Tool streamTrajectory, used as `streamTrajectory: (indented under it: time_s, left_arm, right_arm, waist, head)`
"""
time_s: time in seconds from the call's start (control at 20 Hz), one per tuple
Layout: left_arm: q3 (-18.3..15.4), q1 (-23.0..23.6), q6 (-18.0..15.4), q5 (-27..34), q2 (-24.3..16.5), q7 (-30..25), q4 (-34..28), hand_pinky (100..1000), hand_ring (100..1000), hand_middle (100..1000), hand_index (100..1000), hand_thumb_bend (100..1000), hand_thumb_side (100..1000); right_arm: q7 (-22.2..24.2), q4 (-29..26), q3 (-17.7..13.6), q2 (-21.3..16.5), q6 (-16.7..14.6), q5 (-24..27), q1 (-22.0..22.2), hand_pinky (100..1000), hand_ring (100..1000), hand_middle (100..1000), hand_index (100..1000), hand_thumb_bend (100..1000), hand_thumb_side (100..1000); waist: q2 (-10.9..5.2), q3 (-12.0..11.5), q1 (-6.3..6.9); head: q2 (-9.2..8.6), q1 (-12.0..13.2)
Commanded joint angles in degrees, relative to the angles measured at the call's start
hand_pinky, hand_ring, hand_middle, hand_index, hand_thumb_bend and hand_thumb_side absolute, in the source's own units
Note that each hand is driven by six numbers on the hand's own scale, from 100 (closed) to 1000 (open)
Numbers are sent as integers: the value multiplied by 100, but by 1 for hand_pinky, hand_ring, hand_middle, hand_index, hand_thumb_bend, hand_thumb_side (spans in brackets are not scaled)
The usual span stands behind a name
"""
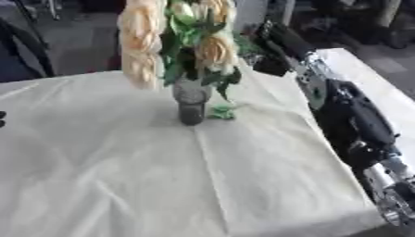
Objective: Arrange flowers into the vase.
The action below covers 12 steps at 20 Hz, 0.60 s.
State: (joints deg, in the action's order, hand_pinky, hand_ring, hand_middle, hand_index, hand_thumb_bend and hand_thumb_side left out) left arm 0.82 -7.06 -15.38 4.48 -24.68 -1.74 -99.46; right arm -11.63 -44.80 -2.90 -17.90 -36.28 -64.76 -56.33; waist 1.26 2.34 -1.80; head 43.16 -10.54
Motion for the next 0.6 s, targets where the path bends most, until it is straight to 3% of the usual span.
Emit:
streamTrajectory:
  time_s: [0.05, 0.6]
  left_arm:
    - [2, -47, 2, 34, -85, -24, -120, 762, 745, 739, 788, 727, 956]
    - [38, -74, 11, 69, -70, -64, -117, 761, 745, 739, 788, 729, 955]
  right_arm:
    - [41, 6, -161, -43, 141, 180, -350, 100, 100, 100, 100, 100, 1000]
    - [386, -58, -555, 402, 816, 1052, -1013, 100, 100, 100, 100, 100, 1000]
  waist:
    - [-80, -13, 22]
    - [-110, -113, 29]
  head:
    - [-80, -32]
    - [-195, -88]
